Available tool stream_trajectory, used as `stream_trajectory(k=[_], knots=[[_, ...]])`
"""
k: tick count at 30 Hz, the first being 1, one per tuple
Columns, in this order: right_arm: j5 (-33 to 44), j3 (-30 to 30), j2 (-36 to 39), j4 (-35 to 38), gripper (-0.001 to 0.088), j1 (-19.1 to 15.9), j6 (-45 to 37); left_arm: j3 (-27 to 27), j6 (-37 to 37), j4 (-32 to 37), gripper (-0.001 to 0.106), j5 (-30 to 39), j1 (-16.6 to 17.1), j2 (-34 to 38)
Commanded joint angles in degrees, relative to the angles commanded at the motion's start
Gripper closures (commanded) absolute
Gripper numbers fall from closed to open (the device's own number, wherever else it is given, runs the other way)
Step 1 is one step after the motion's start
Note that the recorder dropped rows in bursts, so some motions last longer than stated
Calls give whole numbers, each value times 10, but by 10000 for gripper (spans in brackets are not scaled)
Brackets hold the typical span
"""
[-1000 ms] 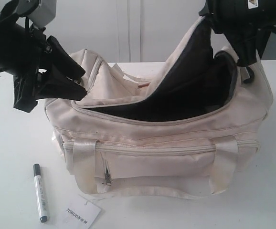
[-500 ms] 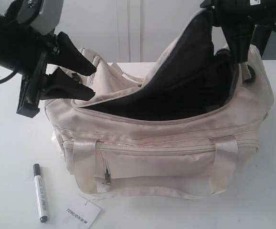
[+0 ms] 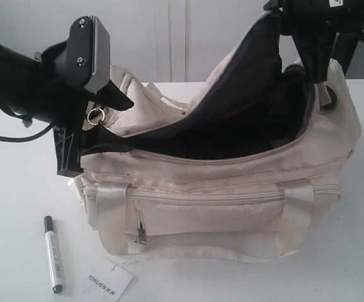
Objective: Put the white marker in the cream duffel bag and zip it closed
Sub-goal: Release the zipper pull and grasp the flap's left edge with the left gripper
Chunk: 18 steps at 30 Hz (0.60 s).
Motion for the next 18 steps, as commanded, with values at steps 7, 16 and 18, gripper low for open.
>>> stream_trajectory(k=[7, 16, 18], knots=[[0, 0, 0, -16, 814, 0, -2, 0, 0, -2, 493, -22, 1, 4], [1, 0, 0, -17, 814, 0, -14, 0, -22, -2, 502, -60, 1, -14], [4, 0, 0, -17, 814, 0, -17, 0, -22, -2, 507, -68, 1, -22]])
